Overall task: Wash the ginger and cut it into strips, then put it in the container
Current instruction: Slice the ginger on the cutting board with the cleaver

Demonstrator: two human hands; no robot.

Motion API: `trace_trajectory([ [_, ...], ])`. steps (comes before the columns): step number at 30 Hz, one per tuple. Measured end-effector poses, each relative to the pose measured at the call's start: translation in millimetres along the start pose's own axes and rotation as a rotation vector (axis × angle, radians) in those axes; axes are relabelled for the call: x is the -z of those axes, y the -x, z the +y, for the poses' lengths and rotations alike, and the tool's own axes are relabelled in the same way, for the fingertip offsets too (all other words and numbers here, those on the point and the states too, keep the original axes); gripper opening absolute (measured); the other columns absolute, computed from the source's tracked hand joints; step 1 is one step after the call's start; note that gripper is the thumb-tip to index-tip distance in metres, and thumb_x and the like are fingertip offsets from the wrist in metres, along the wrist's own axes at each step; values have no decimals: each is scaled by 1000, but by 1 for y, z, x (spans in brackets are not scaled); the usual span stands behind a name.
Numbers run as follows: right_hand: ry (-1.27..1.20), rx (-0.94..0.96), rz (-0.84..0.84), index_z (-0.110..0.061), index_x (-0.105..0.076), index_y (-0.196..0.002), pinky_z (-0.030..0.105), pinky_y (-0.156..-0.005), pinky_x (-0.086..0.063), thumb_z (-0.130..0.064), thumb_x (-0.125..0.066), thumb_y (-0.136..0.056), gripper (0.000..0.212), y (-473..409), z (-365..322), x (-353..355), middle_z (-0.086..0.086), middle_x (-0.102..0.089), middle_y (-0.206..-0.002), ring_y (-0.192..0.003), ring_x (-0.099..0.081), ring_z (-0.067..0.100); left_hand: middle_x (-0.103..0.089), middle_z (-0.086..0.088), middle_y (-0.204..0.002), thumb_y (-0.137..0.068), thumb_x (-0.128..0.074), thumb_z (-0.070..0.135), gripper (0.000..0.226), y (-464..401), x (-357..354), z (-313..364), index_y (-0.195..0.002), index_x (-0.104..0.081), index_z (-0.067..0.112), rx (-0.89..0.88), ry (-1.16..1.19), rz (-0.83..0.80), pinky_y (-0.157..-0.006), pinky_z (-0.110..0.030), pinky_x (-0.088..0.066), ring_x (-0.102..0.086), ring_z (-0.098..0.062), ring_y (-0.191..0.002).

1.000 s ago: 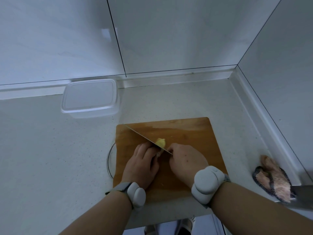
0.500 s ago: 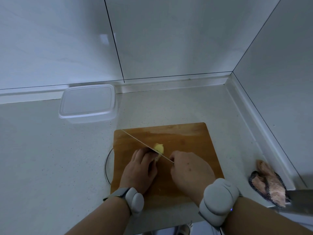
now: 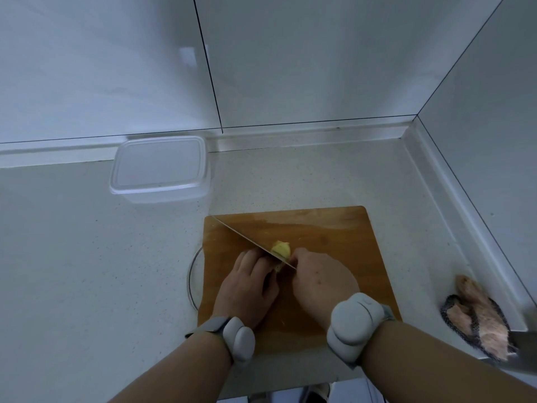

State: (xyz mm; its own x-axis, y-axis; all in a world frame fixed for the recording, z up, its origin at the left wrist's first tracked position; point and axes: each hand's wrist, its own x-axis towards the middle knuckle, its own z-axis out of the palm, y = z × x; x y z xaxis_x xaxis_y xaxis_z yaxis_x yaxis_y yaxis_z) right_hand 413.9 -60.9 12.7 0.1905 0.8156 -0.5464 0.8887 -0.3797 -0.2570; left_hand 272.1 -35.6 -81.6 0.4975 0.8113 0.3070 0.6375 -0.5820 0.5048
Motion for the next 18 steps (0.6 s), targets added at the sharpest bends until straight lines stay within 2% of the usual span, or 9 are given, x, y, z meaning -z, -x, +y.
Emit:
trace_trajectory([
  [8,-26,34,22,-24,-54,-123,36,-74,-57,-21,-43,-101,25,0,4,1,-1,-64,-93,-80,-63,19,-49,4,-105,-79,-51,29,28,0,0,0,-106,-49,22,9,34,28,-66,-17,-42,-48,-14,-94],
  [13,-24,28,21,-24,-55,-122,38,-76,-57,-19,-43,-100,25,7,6,2,0,-65,-94,-80,-64,20,-60,0,-98,-79,-53,28,26,-1,1,0,-104,-52,23,-36,-21,59,-67,-17,-40,-48,-15,-88],
  [18,-40,20,36,-25,-60,-116,36,-76,-58,-21,-44,-100,23,16,11,5,-3,-65,-88,-77,-64,17,-61,0,-101,-79,-52,28,25,-1,1,0,-104,-54,23,-43,-26,58,-65,-18,-40,-49,-15,-88],
])
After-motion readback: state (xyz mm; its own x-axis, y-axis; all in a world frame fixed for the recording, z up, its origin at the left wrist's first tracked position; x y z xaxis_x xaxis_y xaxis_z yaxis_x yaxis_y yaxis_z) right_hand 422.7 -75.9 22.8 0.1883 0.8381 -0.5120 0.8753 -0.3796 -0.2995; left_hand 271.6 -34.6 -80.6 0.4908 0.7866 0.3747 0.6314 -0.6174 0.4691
